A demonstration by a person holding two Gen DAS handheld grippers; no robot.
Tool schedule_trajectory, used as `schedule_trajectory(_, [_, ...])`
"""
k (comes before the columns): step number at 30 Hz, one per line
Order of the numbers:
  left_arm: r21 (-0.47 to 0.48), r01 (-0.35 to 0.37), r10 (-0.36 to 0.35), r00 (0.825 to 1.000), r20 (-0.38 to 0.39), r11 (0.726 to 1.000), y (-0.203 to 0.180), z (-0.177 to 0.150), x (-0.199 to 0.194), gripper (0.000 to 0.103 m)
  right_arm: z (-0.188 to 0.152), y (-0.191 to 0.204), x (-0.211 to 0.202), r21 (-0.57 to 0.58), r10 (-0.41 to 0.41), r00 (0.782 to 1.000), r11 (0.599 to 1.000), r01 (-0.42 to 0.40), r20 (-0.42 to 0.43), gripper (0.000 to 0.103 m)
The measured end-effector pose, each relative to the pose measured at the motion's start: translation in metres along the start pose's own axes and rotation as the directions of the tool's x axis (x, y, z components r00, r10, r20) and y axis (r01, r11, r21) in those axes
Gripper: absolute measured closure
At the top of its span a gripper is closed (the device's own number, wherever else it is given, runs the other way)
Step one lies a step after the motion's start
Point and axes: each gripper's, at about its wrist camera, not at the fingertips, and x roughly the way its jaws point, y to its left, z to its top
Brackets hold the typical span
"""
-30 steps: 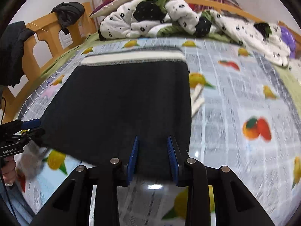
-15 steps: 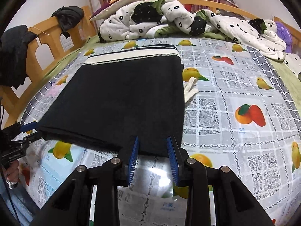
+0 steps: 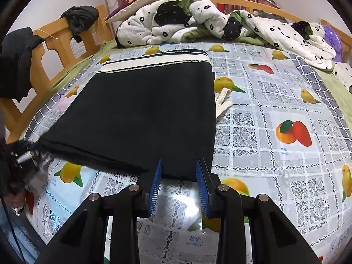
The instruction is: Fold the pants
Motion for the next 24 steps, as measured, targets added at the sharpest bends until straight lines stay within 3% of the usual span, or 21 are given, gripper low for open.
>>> schedule_trajectory(1, [-0.067, 0.008, -0.009, 1.000, -0.016, 0.998, 0.009, 0.000, 0.002, 0.092, 0.000, 0.000, 0.000, 0.001, -0.001, 1.000, 1.000, 0.001, -0.001, 0.071])
schedule_trajectory(3, [-0.111, -0.017, 0.002, 0.991, -0.135, 0.994, 0.016, -0.013, 0.023, 0.093, 0.000, 0.000, 0.002, 0.002, 0.004, 1.000, 1.000, -0.004, -0.008, 0.071])
schedule_trajectory(6, [-0.123, -0.007, -0.011, 0.990, -0.142, 0.992, 0.014, -0.021, 0.020, 0.093, -0.002, 0.006, 0.006, -0.032, -0.009, 1.000, 0.999, 0.008, -0.021, 0.071])
schedule_trajectory(9, [-0.221, 0.024, -0.066, 0.980, -0.187, 0.975, 0.025, -0.026, 0.013, 0.090, 0.000, 0.008, -0.001, -0.069, -0.005, 1.000, 0.998, 0.004, -0.007, 0.071])
schedule_trajectory(10, [-0.226, 0.006, -0.052, 0.978, -0.200, 0.974, 0.027, -0.027, 0.011, 0.090, 0.002, 0.008, -0.007, -0.077, 0.006, 1.000, 0.997, -0.006, 0.010, 0.071])
schedule_trajectory(11, [-0.205, -0.025, -0.016, 0.981, -0.193, 0.978, 0.026, -0.027, 0.003, 0.090, 0.004, 0.007, -0.011, -0.082, 0.010, 1.000, 0.997, -0.008, 0.026, 0.071])
schedule_trajectory(15, [-0.147, -0.008, 0.001, 0.999, -0.047, 0.989, 0.022, -0.017, -0.030, 0.087, 0.011, 0.006, -0.019, -0.093, 0.009, 0.997, 0.996, -0.002, 0.077, 0.070])
schedule_trajectory(18, [-0.146, 0.045, -0.041, 0.999, 0.033, 0.988, 0.018, 0.000, -0.033, 0.087, 0.020, 0.009, -0.014, -0.091, 0.017, 0.996, 0.996, -0.009, 0.093, 0.070])
schedule_trajectory(20, [-0.152, 0.075, -0.073, 0.997, 0.020, 0.986, 0.013, 0.015, -0.014, 0.087, 0.028, 0.013, -0.004, -0.087, 0.032, 0.995, 0.996, -0.024, 0.089, 0.070])
schedule_trajectory(24, [-0.146, 0.022, -0.038, 0.993, -0.109, 0.989, 0.006, 0.013, 0.030, 0.086, 0.026, 0.018, 0.021, -0.099, 0.002, 0.999, 0.995, 0.004, 0.051, 0.070])
